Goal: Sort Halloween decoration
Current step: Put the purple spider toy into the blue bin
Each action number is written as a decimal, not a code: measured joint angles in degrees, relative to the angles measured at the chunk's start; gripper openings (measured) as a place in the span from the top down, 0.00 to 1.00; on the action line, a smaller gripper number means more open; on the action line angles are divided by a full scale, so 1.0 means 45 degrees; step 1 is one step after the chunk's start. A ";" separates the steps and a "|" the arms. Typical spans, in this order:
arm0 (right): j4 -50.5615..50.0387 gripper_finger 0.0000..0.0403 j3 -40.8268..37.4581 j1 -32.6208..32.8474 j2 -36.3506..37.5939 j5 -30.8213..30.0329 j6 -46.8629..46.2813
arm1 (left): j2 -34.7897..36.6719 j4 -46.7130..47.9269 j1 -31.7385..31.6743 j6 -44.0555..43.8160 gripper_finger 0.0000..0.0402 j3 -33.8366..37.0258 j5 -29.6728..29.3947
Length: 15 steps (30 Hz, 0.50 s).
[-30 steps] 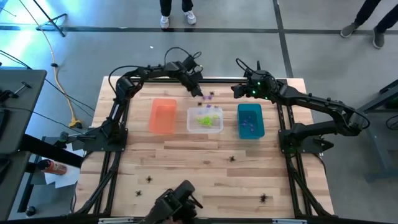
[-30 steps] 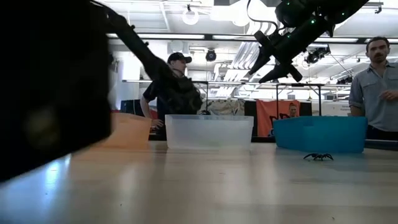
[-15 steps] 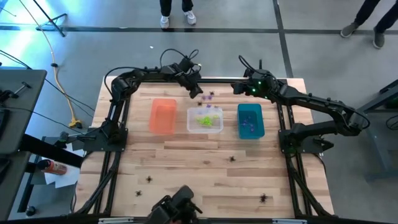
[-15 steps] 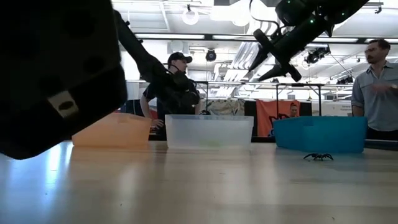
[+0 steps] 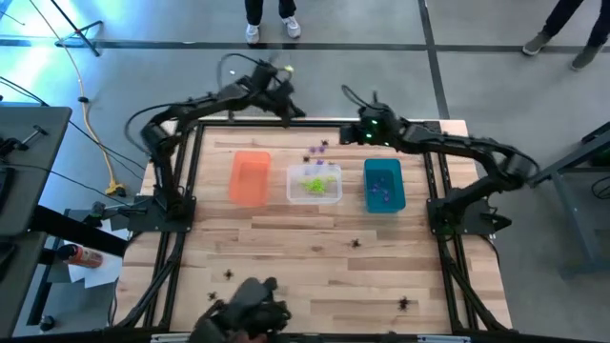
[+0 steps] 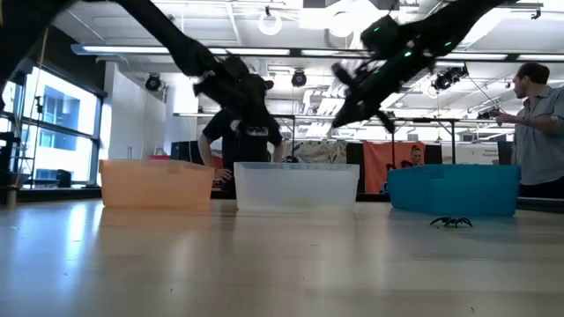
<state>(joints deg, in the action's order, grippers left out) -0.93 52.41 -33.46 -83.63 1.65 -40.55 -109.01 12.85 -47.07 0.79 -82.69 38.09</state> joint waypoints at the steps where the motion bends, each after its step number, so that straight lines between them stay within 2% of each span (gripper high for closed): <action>1: -0.0031 0.96 0.0375 -0.0084 -0.0552 0.0468 0.0275 | 0.0547 -0.0459 -0.0107 -0.0398 1.00 0.0336 0.0005; 4: -0.0550 0.97 0.1814 -0.0356 -0.2274 0.1977 0.1415 | 0.2278 -0.2429 -0.0325 -0.1985 1.00 0.1885 -0.0329; 9: -0.2619 0.99 0.4391 -0.0627 -0.4707 0.2898 0.3237 | 0.5096 -0.5401 -0.0102 -0.4236 1.00 0.5045 -0.2418; 15: -0.5141 1.00 0.6156 -0.0874 -0.6730 0.3167 0.4799 | 0.7353 -0.5872 0.0666 -0.5498 1.00 0.7428 -0.4133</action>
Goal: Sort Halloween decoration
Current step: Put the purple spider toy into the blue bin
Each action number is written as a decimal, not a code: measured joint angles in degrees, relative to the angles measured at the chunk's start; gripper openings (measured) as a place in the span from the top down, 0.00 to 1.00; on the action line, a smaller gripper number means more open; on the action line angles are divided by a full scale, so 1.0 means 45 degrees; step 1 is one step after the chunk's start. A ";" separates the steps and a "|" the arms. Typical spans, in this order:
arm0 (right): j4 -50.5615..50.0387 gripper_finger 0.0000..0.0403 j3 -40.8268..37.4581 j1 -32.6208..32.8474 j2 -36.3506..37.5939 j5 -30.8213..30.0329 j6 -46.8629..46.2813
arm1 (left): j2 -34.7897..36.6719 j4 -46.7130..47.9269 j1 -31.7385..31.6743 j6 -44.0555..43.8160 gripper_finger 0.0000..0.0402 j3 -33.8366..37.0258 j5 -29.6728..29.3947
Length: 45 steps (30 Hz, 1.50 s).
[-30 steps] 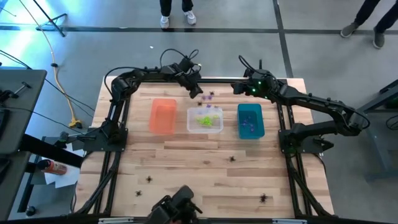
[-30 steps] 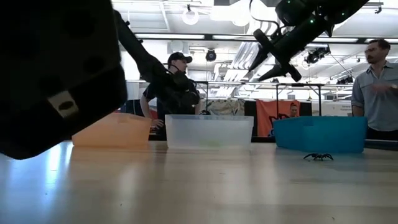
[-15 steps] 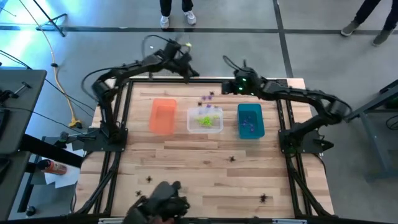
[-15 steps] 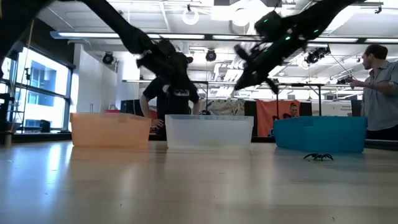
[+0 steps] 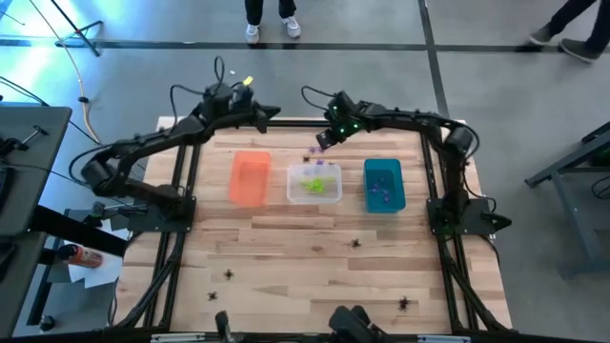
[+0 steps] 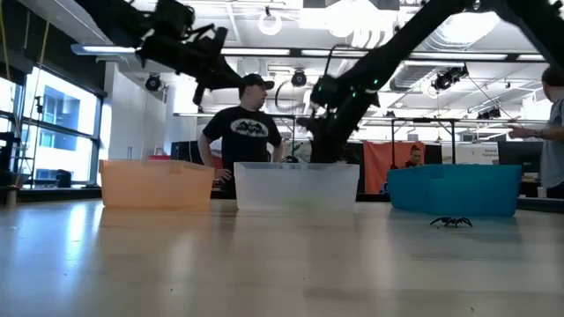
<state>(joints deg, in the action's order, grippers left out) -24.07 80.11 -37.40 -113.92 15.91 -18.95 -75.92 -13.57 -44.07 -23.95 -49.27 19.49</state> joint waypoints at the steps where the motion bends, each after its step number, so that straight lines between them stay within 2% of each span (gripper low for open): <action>1: -0.0283 1.00 0.0161 -0.0034 -0.0274 0.0046 0.0056 | 0.0266 0.0016 0.0115 -0.0182 1.00 0.0258 -0.0210; 9: -0.0231 1.00 0.0622 -0.0022 -0.1538 0.0241 -0.0717 | 0.1049 -0.0015 0.0481 -0.0542 1.00 0.0916 -0.0720; 20: 0.0365 1.00 0.0622 -0.0024 -0.1839 0.0140 -0.1721 | 0.1044 0.0054 0.0437 -0.0321 1.00 0.0916 -0.0722; 27: -0.0926 1.00 0.0666 -0.0261 -0.1805 0.0356 -0.0897 | 0.1044 0.0451 0.0437 -0.0280 1.00 0.0916 -0.0445; 34: -0.3295 1.00 0.0567 -0.0493 -0.1232 -0.0291 0.0787 | 0.1044 0.1037 0.0437 -0.0207 1.00 0.0916 -0.0253; 39: -0.4854 1.00 0.0479 -0.1014 -0.0622 -0.1495 0.1864 | 0.1044 0.1275 0.0437 -0.0207 1.00 0.0916 -0.0253; 42: -0.4830 1.00 -0.0357 -0.1407 0.0065 -0.1548 0.1940 | 0.1044 0.1306 0.0437 -0.0205 1.00 0.0916 -0.0253; 45: -0.4218 1.00 -0.1957 -0.1801 0.1066 -0.1497 0.1444 | 0.1044 0.1315 0.0437 -0.0207 1.00 0.0916 -0.0253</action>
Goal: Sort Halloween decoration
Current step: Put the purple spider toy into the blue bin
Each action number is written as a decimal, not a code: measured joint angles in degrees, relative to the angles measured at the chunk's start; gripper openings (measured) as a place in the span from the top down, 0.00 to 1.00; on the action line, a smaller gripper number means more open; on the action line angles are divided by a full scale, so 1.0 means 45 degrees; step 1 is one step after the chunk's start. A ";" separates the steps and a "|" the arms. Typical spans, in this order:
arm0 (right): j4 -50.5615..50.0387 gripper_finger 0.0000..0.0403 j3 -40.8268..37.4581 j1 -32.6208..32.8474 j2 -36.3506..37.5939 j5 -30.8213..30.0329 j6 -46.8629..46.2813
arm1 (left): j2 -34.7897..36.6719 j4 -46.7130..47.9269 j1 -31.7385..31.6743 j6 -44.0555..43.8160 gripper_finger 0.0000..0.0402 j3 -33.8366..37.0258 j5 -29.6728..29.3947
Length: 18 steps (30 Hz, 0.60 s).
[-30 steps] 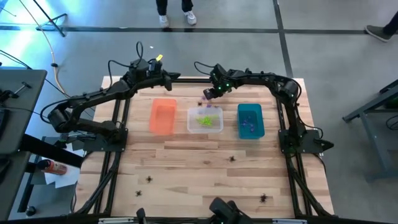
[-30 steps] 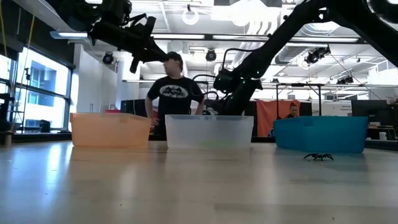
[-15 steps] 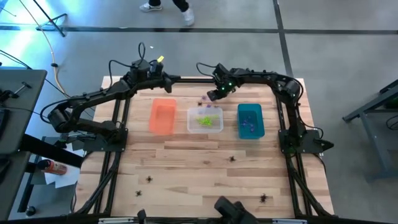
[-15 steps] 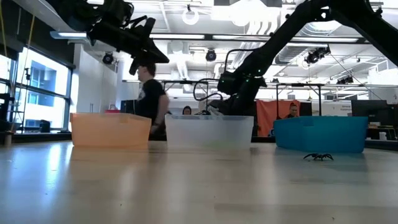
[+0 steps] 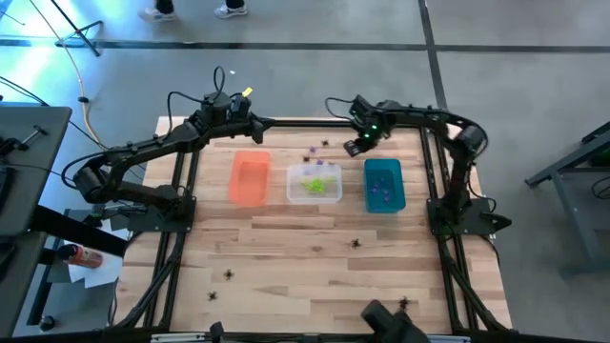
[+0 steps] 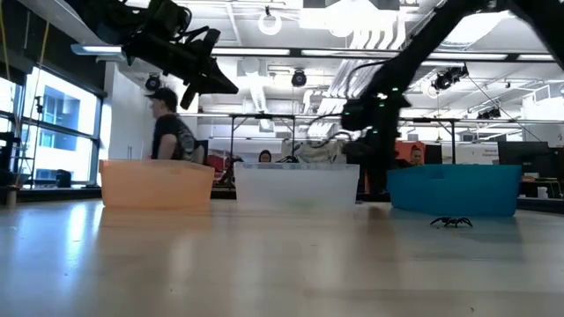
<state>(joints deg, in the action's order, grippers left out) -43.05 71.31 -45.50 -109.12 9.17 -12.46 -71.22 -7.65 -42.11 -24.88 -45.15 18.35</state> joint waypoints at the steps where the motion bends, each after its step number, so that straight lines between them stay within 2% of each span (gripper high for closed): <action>1: 0.0259 1.00 -0.0559 -0.0119 0.0420 0.0036 -0.0260 | 0.0000 0.0009 0.0000 0.0000 1.00 0.0000 0.0000; 4: 0.1221 1.00 -0.1780 -0.0390 0.1726 0.0187 -0.0907 | 0.0000 0.0005 -0.0010 0.0000 1.00 -0.0005 -0.0029; 8: 0.1694 1.00 -0.1798 -0.0564 0.2707 0.0308 -0.1568 | 0.0000 -0.0001 -0.0015 0.0000 1.00 -0.0005 -0.0073; 14: 0.1689 1.00 -0.0165 -0.0388 0.1704 0.0510 -0.2172 | 0.0000 0.0001 -0.0015 -0.0106 1.00 -0.0005 -0.0083; 18: 0.1262 0.99 0.0838 0.0028 0.0734 0.0754 -0.1610 | 0.0000 0.0008 0.0023 -0.0169 1.00 -0.0007 -0.0083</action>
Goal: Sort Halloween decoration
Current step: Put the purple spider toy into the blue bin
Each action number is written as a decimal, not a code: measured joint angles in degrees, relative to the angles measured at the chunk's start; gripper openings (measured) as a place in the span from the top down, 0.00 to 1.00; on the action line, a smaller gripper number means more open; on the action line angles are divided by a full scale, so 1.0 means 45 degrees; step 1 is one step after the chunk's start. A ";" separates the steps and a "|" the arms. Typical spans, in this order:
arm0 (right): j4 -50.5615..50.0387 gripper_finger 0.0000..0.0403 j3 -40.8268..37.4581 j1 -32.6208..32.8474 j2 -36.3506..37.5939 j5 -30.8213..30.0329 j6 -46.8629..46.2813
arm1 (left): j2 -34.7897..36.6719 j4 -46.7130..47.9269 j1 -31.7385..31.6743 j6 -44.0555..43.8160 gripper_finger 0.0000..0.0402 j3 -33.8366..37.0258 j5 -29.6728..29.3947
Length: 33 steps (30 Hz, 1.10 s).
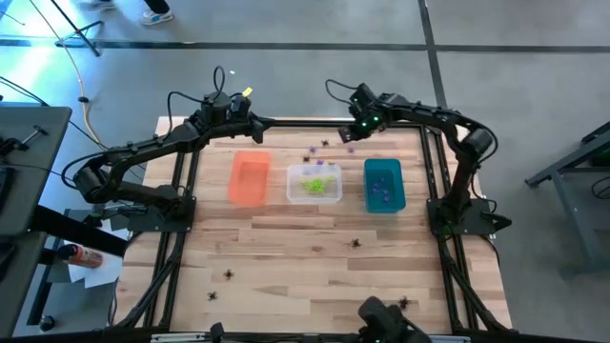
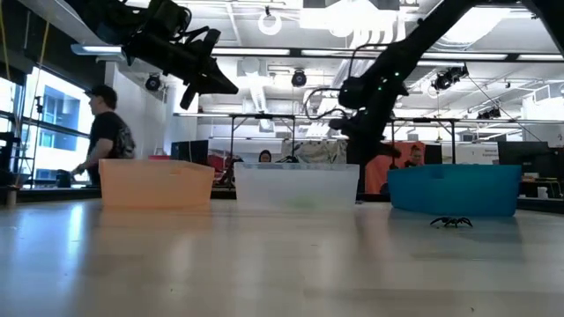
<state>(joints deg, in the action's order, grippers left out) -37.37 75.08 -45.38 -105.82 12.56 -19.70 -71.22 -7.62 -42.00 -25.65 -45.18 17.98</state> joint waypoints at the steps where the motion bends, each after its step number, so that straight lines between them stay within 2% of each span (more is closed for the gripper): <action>1: -0.0128 0.97 0.0164 0.0114 -0.0148 -0.0075 0.0320 | 0.0000 0.0000 0.0006 -0.0049 1.00 -0.0003 0.0005; 4: -0.0412 0.90 0.0442 0.0367 -0.0381 -0.0232 0.1233 | 0.0000 0.0005 0.0006 -0.0044 1.00 -0.0003 0.0005; 7: -0.0454 0.78 0.0455 0.0459 -0.0427 -0.0334 0.1738 | 0.0000 0.0005 0.0006 -0.0054 1.00 -0.0003 0.0005; 12: -0.0816 0.55 0.0430 0.0440 -0.0863 -0.0637 0.1496 | 0.0000 0.0009 0.0011 -0.0059 1.00 -0.0003 0.0009; 15: -0.0490 0.48 0.0430 0.0595 -0.1116 -0.1224 0.1707 | 0.0000 0.0010 0.0011 -0.0229 1.00 -0.0003 0.0008; 18: -0.0169 0.46 0.0430 0.0809 -0.1303 -0.1706 0.2170 | 0.0000 0.0010 0.0011 -0.0450 1.00 -0.0003 0.0010; 33: -0.0200 0.46 0.0448 0.0848 -0.2215 -0.1885 0.2643 | 0.0000 0.0015 0.0016 -0.0962 1.00 -0.0003 0.0014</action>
<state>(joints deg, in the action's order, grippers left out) -38.27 77.09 -41.56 -115.78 4.08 -7.81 -71.22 -7.55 -41.93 -29.98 -45.19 18.04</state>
